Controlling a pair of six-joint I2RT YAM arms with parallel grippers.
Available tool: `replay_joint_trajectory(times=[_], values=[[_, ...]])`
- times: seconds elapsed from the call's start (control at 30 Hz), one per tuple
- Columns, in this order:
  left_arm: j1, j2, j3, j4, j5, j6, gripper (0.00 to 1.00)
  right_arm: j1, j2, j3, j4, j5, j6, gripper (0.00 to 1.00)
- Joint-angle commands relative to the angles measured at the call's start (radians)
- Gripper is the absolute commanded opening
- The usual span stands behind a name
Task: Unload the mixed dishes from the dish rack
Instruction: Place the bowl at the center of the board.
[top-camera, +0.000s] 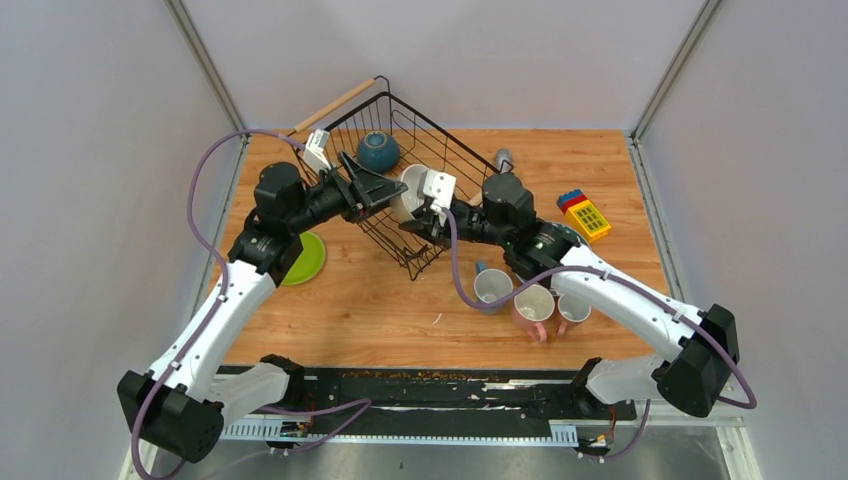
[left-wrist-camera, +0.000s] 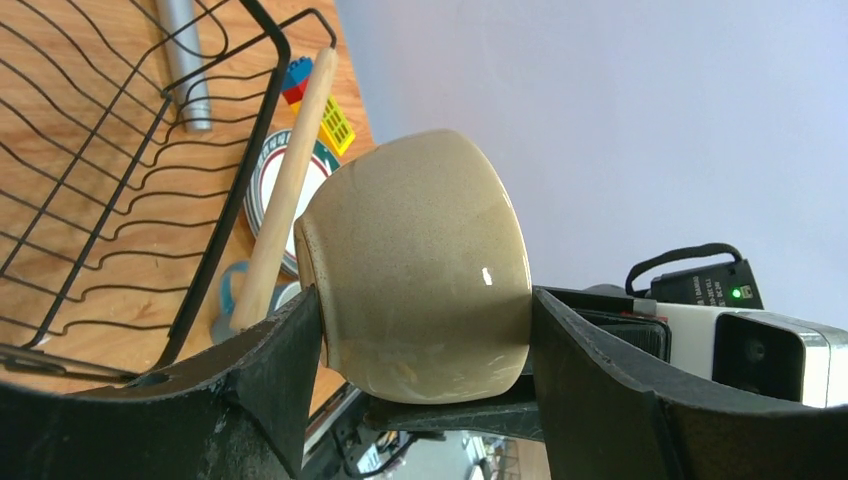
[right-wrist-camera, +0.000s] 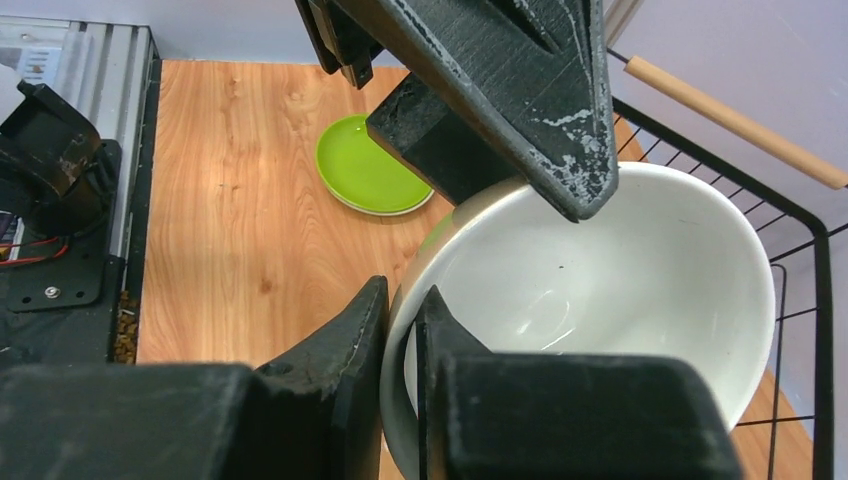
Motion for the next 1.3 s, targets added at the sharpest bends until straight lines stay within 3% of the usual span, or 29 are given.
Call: replay_joint_trajectory(times=[0.0, 0.17, 0.23, 0.5, 0.73, 0.93, 1.27], values=[[-0.012, -0.073, 0.017, 0.058, 0.051, 0.094, 0.51, 0.056, -0.044, 0.049, -0.103, -0.006, 0.036, 0.00], [-0.012, -0.146, 0.038, -0.143, -0.041, 0.270, 0.92, 0.141, -0.092, 0.049, -0.204, 0.071, 0.055, 0.00], [-0.012, -0.211, 0.047, -0.229, -0.119, 0.337, 0.99, 0.181, -0.113, 0.038, -0.236, 0.109, 0.068, 0.00], [-0.012, -0.377, 0.110, -0.546, -0.492, 0.614, 1.00, 0.358, -0.151, 0.015, -0.392, 0.288, 0.138, 0.00], [-0.012, -0.507, 0.113, -0.690, -0.742, 0.828, 1.00, 0.470, -0.084, 0.001, -0.487, 0.438, 0.220, 0.00], [-0.012, -0.620, 0.082, -0.769, -0.874, 0.942, 1.00, 0.473, -0.007, -0.051, -0.488, 0.537, 0.283, 0.00], [-0.012, -0.741, -0.011, -0.794, -0.895, 0.975, 1.00, 0.473, 0.153, -0.141, -0.407, 0.712, 0.360, 0.00]])
